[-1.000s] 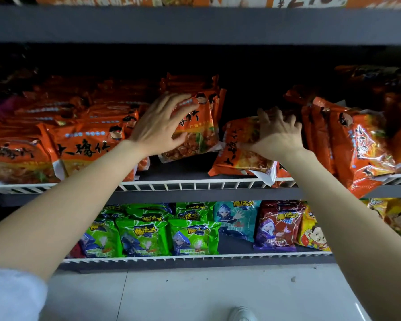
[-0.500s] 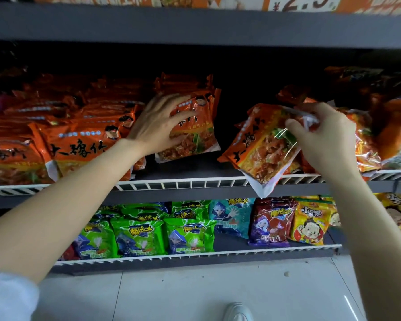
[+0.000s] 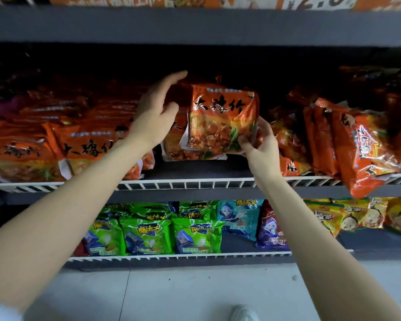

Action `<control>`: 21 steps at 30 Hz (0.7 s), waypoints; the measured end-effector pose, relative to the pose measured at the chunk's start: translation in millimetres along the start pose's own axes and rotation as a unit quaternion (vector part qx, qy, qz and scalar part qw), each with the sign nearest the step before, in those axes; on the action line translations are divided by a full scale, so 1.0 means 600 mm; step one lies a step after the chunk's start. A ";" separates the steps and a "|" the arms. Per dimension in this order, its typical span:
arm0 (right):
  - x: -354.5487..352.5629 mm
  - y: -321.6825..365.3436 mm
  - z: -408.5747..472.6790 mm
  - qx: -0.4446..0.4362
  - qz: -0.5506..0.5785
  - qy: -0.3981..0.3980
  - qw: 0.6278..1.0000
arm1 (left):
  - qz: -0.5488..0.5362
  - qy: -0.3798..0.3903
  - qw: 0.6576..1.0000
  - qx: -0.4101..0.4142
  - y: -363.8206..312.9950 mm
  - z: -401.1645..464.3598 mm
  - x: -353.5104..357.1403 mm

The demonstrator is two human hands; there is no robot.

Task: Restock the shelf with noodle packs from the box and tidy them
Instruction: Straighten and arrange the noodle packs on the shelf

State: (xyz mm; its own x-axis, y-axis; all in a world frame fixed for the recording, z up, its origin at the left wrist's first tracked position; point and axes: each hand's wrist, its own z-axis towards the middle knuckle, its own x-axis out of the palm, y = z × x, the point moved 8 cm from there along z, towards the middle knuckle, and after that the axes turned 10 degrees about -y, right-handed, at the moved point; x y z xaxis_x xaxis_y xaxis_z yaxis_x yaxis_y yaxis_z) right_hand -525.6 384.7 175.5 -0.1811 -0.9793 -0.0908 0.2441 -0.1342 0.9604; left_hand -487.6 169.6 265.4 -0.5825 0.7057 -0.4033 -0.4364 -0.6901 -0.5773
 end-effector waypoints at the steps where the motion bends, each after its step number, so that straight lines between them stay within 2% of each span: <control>1: 0.014 -0.001 0.000 -0.016 -0.016 0.013 1.000 | 0.063 -0.030 0.996 0.053 -0.016 -0.010 -0.014; 3: 0.040 0.001 -0.006 -0.040 -0.045 0.037 0.997 | 0.222 -0.055 0.961 0.157 -0.037 -0.035 -0.018; 4: 0.051 0.006 -0.010 -0.055 -0.071 0.044 0.995 | 0.290 -0.038 0.940 0.175 -0.029 -0.045 -0.007; 6: 0.069 0.012 -0.017 -0.094 -0.135 0.044 0.985 | 0.365 0.028 0.917 0.157 0.001 -0.057 0.017; 9: 0.088 0.011 -0.024 -0.150 -0.251 0.048 0.955 | 0.413 0.109 0.896 0.121 0.039 -0.068 0.049; 11: 0.086 0.003 -0.017 -0.147 -0.317 0.046 0.936 | 0.433 0.139 0.882 0.122 0.049 -0.067 0.064; 12: 0.083 0.001 -0.013 -0.119 -0.287 0.056 0.949 | 0.441 0.150 0.876 0.126 0.051 -0.064 0.070; 15: 0.096 -0.013 0.009 -0.008 -0.104 0.115 0.988 | 0.456 0.164 0.860 0.159 0.051 -0.055 0.075; 18: 0.123 -0.020 0.019 0.036 -0.038 0.171 0.984 | 0.449 0.166 0.860 0.176 0.047 -0.048 0.070; 21: 0.142 -0.013 0.017 0.025 -0.018 0.221 0.975 | 0.445 0.170 0.865 0.160 0.051 -0.043 0.068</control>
State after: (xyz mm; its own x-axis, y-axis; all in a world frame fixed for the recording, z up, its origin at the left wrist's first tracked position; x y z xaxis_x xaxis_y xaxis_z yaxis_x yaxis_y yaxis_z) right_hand -552.4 304.1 163.1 0.2430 -0.9451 -0.2186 0.1955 -0.1731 0.9653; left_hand -507.1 181.6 212.9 -0.5740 -0.1578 -0.8035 -0.1186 -0.9549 0.2723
